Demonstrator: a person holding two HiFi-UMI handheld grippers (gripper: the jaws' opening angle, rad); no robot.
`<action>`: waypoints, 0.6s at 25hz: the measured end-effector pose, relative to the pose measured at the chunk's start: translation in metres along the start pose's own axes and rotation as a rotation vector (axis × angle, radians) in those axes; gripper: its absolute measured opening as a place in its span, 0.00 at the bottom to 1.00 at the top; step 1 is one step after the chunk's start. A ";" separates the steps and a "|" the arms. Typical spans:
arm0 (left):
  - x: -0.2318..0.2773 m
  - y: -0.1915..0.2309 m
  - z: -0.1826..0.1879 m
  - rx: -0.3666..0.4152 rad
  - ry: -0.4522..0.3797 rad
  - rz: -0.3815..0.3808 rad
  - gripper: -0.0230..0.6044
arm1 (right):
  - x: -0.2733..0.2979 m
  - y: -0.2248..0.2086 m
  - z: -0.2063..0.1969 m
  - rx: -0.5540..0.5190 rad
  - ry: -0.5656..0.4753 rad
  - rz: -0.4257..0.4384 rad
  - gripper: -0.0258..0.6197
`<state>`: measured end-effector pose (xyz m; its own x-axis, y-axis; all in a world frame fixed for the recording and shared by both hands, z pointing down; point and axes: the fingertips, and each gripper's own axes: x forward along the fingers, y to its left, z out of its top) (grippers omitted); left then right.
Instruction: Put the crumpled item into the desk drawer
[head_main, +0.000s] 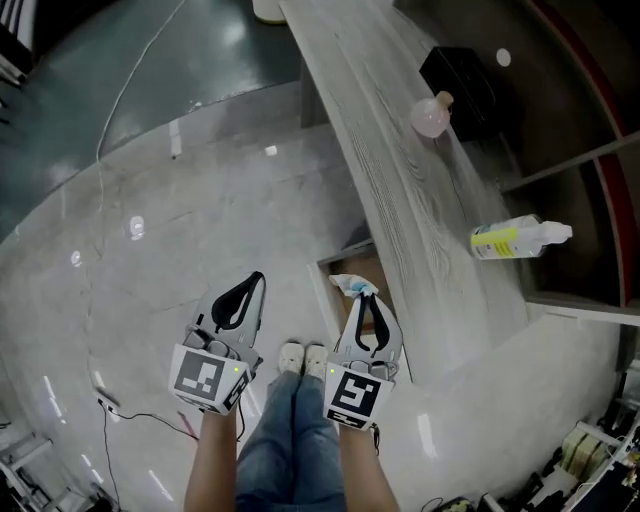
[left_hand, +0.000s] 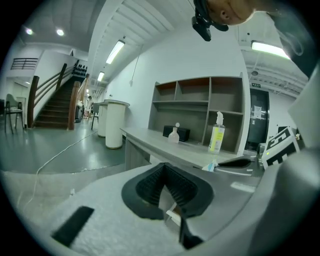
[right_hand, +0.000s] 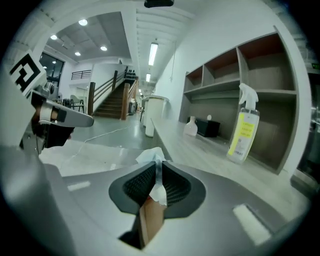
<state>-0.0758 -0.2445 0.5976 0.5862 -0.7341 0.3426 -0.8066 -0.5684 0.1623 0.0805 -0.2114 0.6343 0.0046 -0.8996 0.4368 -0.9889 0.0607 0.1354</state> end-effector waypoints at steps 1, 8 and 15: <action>0.001 0.001 -0.010 -0.005 0.011 -0.002 0.04 | 0.003 0.004 -0.014 0.006 0.028 -0.002 0.12; 0.010 0.006 -0.058 -0.050 0.038 -0.011 0.04 | 0.027 0.006 -0.088 0.026 0.195 -0.048 0.13; 0.007 0.007 -0.071 -0.057 0.058 -0.006 0.04 | 0.035 0.004 -0.107 0.071 0.245 -0.042 0.23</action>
<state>-0.0830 -0.2276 0.6666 0.5866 -0.7073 0.3945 -0.8073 -0.5492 0.2158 0.0922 -0.1964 0.7452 0.0729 -0.7685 0.6357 -0.9950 -0.0127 0.0988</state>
